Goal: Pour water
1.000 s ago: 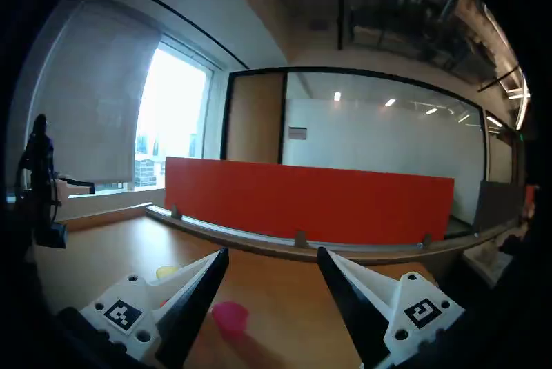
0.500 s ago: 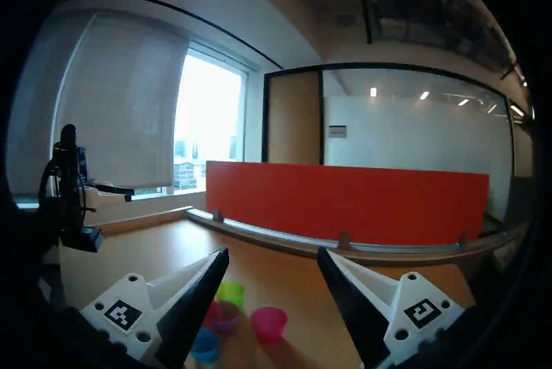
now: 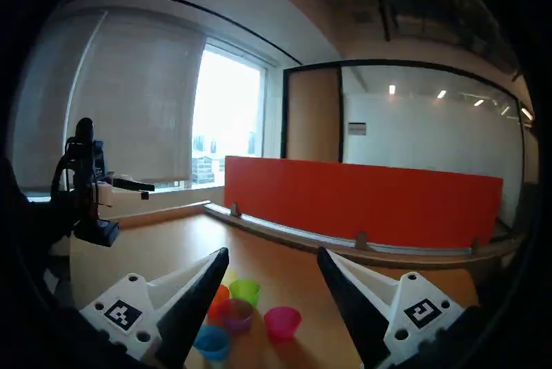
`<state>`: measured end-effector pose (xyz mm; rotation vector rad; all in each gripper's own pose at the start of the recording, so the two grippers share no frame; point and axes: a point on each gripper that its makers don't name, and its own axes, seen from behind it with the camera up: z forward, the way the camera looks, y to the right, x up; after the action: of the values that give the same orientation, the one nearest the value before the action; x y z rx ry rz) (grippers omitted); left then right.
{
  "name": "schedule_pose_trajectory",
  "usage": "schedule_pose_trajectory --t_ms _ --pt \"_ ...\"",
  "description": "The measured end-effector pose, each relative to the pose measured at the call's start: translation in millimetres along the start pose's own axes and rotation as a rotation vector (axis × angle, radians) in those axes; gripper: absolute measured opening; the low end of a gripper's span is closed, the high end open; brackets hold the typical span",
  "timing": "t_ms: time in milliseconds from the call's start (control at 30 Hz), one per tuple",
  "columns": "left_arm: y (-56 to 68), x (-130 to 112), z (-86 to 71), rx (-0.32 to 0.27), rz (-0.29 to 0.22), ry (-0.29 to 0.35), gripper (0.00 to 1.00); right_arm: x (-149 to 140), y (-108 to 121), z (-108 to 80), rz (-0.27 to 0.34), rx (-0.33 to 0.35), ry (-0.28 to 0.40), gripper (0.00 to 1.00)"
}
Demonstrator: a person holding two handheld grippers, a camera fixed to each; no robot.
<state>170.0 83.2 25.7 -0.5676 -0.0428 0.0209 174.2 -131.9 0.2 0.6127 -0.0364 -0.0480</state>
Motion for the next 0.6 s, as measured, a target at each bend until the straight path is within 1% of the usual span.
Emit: schedule_pose_trajectory --t_ms 167,267,467,600 --pt "6.8 -2 4.4 -0.049 0.014 -0.022 0.90 -5 -8 4.1 -0.016 0.038 -0.032 0.99" --pt "9.5 -3 7.8 -0.076 0.025 -0.034 0.90 -7 -15 5.7 -0.027 0.073 -0.054 0.99" --pt "10.9 -5 14.9 -0.114 0.037 -0.056 0.90 -12 -27 7.0 -0.069 0.137 -0.101 0.99" --pt "10.7 -10 20.2 -0.136 0.034 -0.074 0.90 -15 -31 8.0 -0.099 0.162 -0.118 0.99"
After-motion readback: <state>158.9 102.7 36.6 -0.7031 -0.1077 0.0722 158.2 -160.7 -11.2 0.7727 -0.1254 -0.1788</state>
